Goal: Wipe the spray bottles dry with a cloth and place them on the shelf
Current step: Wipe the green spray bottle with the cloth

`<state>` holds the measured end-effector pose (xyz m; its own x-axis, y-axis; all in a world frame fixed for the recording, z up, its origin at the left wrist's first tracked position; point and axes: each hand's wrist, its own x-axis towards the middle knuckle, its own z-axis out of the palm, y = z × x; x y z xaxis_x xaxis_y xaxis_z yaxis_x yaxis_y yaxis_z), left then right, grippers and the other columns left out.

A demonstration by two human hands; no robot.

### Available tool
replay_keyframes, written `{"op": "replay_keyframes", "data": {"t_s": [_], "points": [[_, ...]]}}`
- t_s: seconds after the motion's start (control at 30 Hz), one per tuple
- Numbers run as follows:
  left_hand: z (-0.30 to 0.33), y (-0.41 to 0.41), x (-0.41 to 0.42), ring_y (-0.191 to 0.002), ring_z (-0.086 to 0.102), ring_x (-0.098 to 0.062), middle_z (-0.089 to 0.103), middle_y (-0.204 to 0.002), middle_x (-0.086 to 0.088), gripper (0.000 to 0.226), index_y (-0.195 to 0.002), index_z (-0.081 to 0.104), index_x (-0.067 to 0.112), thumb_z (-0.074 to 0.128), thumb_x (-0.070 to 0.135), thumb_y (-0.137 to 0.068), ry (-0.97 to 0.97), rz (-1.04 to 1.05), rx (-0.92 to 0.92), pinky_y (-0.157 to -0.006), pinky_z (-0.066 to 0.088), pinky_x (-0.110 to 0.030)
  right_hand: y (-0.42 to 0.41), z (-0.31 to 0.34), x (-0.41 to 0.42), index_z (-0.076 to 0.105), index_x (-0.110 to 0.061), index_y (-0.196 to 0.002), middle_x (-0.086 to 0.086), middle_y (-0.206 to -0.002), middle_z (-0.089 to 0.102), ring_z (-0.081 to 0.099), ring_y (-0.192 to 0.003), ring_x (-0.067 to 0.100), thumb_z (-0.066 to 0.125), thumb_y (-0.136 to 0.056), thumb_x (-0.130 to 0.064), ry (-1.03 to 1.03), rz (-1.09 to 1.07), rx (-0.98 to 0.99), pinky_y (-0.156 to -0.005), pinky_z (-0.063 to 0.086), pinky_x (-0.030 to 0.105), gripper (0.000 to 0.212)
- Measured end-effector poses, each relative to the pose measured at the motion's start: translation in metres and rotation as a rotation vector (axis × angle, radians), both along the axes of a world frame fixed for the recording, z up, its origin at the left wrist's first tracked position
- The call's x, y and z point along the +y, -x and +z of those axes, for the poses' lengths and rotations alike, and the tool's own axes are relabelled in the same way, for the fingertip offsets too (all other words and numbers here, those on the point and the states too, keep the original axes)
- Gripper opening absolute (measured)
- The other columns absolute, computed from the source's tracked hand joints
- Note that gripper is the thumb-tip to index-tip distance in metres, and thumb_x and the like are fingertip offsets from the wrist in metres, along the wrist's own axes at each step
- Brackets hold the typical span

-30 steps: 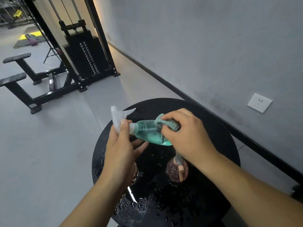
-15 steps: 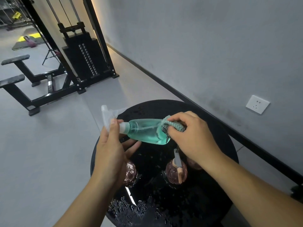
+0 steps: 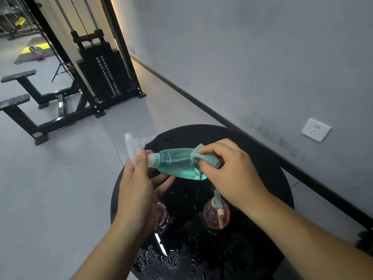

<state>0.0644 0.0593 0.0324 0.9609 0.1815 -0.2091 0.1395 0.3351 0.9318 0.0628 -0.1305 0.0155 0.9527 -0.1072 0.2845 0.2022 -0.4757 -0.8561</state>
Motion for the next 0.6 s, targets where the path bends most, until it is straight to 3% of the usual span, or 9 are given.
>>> {"op": "replay_keyframes", "data": {"t_s": [0.07, 0.2, 0.37, 0.47, 0.6], "points": [[-0.001, 0.000, 0.001, -0.099, 0.081, -0.033, 0.073, -0.126, -0.015, 0.033, -0.117, 0.067, 0.021, 0.049, 0.047, -0.111, -0.006, 0.002, -0.006, -0.080, 0.066, -0.040, 0.002, 0.001, 0.003, 0.075, -0.025, -0.108, -0.017, -0.110, 0.061, 0.064, -0.099, 0.001, 0.076, -0.091, -0.015, 0.020, 0.054, -0.010, -0.075, 0.058, 0.016, 0.019], [0.001, -0.001, 0.005, -0.099, 0.081, -0.033, 0.076, -0.116, -0.009, 0.030, -0.109, 0.069, 0.026, 0.049, 0.049, -0.110, -0.009, -0.009, -0.005, -0.063, 0.062, -0.027, -0.003, 0.000, -0.003, 0.075, -0.026, -0.102, -0.016, -0.105, 0.062, 0.063, -0.093, -0.002, 0.074, -0.089, -0.012, 0.012, -0.047, 0.015, -0.072, 0.055, 0.013, 0.019], [-0.004, 0.000, 0.002, -0.106, 0.079, -0.031, 0.081, -0.108, -0.001, 0.033, -0.113, 0.071, 0.022, 0.054, 0.049, -0.105, -0.047, -0.100, -0.033, -0.089, 0.062, -0.042, -0.001, 0.000, 0.000, 0.075, -0.029, -0.111, -0.018, -0.109, 0.062, 0.062, -0.101, -0.004, 0.070, -0.096, -0.018, 0.005, 0.002, 0.014, -0.078, 0.055, 0.013, 0.020], [-0.008, 0.002, 0.000, -0.108, 0.079, -0.031, 0.081, -0.109, -0.001, 0.034, -0.116, 0.072, 0.021, 0.057, 0.048, -0.102, -0.043, -0.122, -0.034, -0.090, 0.060, -0.041, 0.001, 0.003, 0.006, 0.072, -0.029, -0.119, -0.021, -0.114, 0.061, 0.059, -0.109, -0.004, 0.067, -0.098, -0.021, 0.063, 0.091, -0.006, -0.085, 0.055, 0.014, 0.023], [-0.007, -0.002, 0.003, -0.109, 0.078, -0.033, 0.081, -0.106, -0.001, 0.038, -0.114, 0.073, 0.021, 0.060, 0.050, -0.095, -0.005, -0.094, -0.056, -0.094, 0.061, -0.046, -0.005, 0.001, -0.002, 0.072, -0.029, -0.121, -0.022, -0.114, 0.063, 0.061, -0.106, -0.005, 0.065, -0.099, -0.018, 0.050, -0.017, 0.003, -0.087, 0.056, 0.016, 0.025]]}}
